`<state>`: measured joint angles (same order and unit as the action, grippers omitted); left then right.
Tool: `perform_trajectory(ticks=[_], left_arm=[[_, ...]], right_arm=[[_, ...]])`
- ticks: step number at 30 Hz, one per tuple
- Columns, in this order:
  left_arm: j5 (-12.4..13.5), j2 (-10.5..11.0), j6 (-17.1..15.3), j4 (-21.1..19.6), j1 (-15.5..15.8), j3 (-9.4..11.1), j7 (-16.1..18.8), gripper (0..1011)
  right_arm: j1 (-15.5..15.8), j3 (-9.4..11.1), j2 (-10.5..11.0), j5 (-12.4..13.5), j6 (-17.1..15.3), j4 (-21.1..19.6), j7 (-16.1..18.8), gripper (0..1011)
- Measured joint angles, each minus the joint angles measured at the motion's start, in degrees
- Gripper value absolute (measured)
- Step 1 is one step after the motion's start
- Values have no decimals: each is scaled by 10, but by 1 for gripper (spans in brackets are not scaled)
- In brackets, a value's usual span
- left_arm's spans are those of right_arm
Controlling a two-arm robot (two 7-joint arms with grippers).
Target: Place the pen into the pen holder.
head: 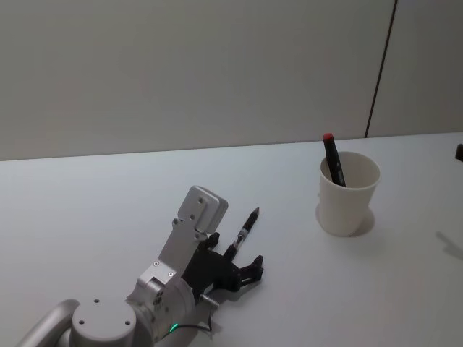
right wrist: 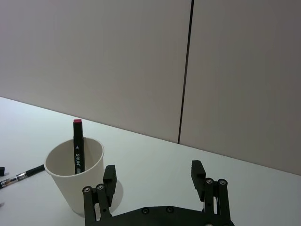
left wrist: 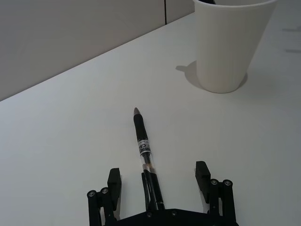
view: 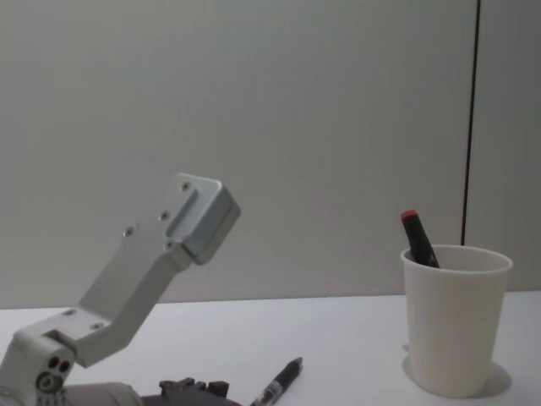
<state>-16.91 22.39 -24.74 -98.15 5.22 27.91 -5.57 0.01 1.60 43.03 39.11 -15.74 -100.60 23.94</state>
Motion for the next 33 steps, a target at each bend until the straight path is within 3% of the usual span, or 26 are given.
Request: perform_trajectory(ticks=[6, 17, 33], left_arm=[[1, 0, -2, 0, 0, 0, -1, 994], [1, 0, -5, -2, -1, 2, -4, 740], [2, 0, -6, -1, -1, 1, -4, 632]], right_arm=[[0, 0, 0, 0, 0, 0, 0, 1001], [0, 0, 0, 0, 0, 0, 0, 1002], [0, 0, 0, 0, 0, 0, 0, 1001]])
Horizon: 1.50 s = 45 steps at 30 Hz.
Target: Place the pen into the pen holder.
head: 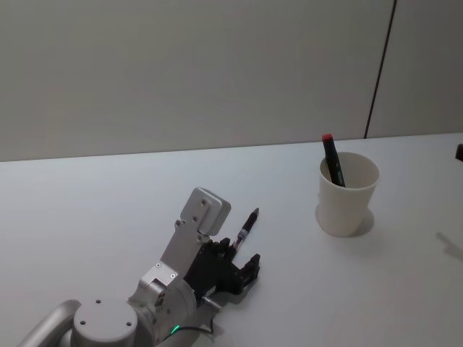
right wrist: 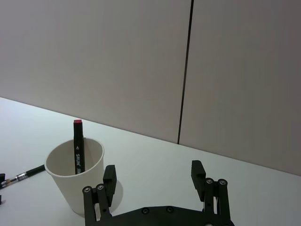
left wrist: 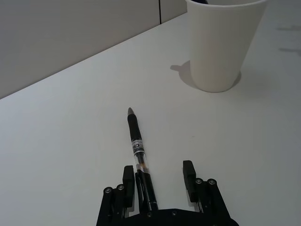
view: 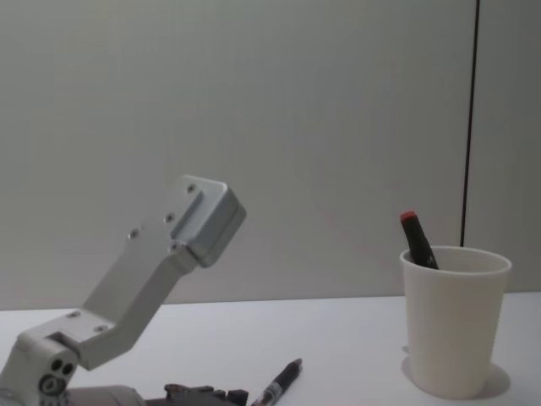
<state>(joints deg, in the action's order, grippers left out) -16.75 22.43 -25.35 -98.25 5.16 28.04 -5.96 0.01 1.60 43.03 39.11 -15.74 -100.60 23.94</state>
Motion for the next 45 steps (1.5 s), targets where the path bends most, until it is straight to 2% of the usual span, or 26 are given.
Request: perform_trajectory(ticks=[45], left_arm=[[1, 0, -1, 1, 0, 0, 1, 343]], right_arm=[[0, 0, 0, 0, 0, 0, 0, 1001]])
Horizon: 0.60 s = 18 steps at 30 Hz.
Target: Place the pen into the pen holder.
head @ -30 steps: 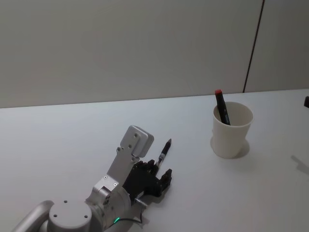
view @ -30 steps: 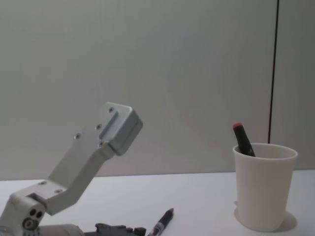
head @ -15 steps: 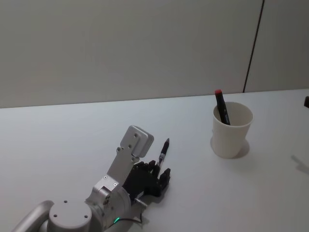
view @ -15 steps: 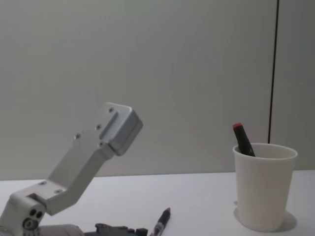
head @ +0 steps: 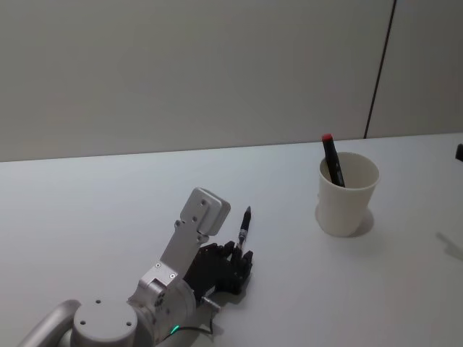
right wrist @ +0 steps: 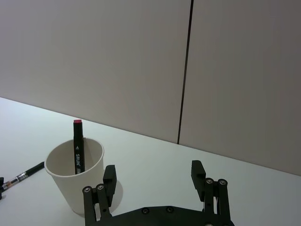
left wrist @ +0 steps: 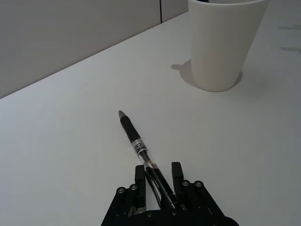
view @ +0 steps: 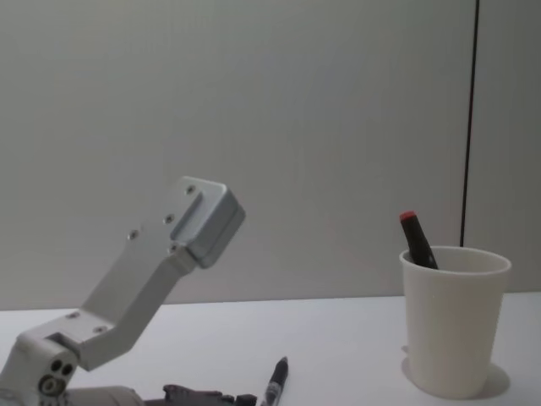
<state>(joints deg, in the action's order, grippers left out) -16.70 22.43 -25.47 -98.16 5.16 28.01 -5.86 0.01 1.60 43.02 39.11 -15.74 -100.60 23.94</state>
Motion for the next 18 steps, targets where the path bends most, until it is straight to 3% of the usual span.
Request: perform_trajectory(ticks=[18], left_arm=[[0, 0, 0, 0, 0, 0, 0, 228]], right_arm=[[0, 0, 0, 0, 0, 0, 0, 1001]])
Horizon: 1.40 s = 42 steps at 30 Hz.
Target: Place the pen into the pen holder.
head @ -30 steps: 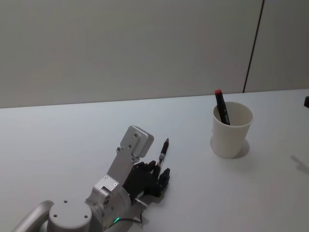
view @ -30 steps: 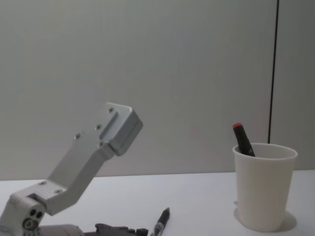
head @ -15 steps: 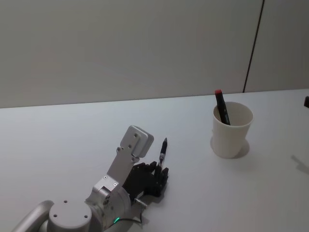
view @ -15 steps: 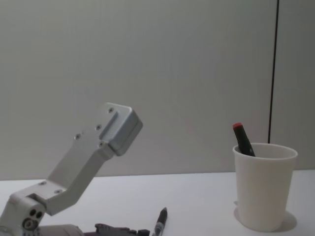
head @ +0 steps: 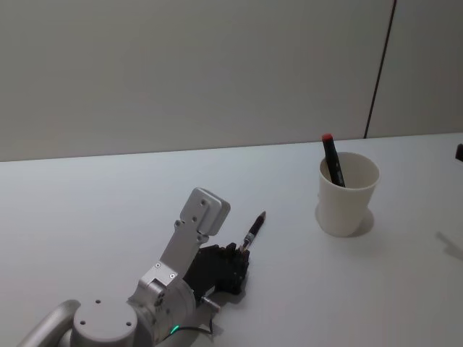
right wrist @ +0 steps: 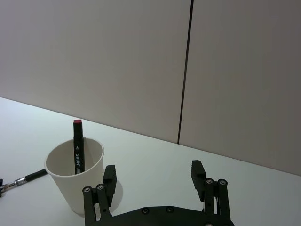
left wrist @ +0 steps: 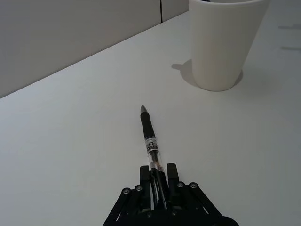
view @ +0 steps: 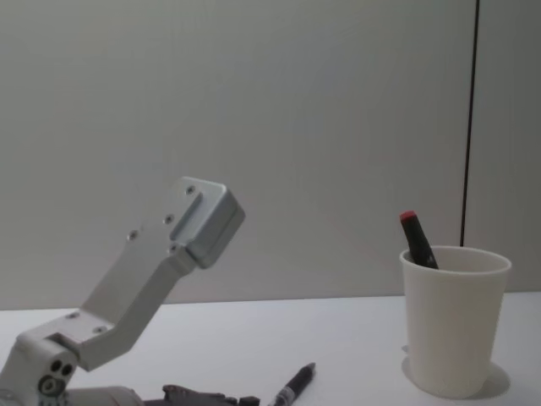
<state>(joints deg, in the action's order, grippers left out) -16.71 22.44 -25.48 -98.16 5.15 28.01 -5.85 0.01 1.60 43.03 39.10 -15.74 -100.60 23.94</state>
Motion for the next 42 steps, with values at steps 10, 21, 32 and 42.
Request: perform_trajectory(ticks=[10, 21, 32, 42], left_arm=[[0, 0, 0, 0, 0, 0, 0, 176], [0, 0, 0, 0, 0, 0, 0, 170], [0, -1, 0, 1, 1, 0, -2, 170], [-5, -2, 10, 8, 4, -5, -5, 170]], right_arm=[[0, 0, 0, 0, 0, 0, 0, 1002], [0, 0, 0, 0, 0, 0, 0, 1002], [0, 0, 0, 0, 0, 0, 0, 1002], [0, 0, 0, 0, 0, 0, 0, 1002]])
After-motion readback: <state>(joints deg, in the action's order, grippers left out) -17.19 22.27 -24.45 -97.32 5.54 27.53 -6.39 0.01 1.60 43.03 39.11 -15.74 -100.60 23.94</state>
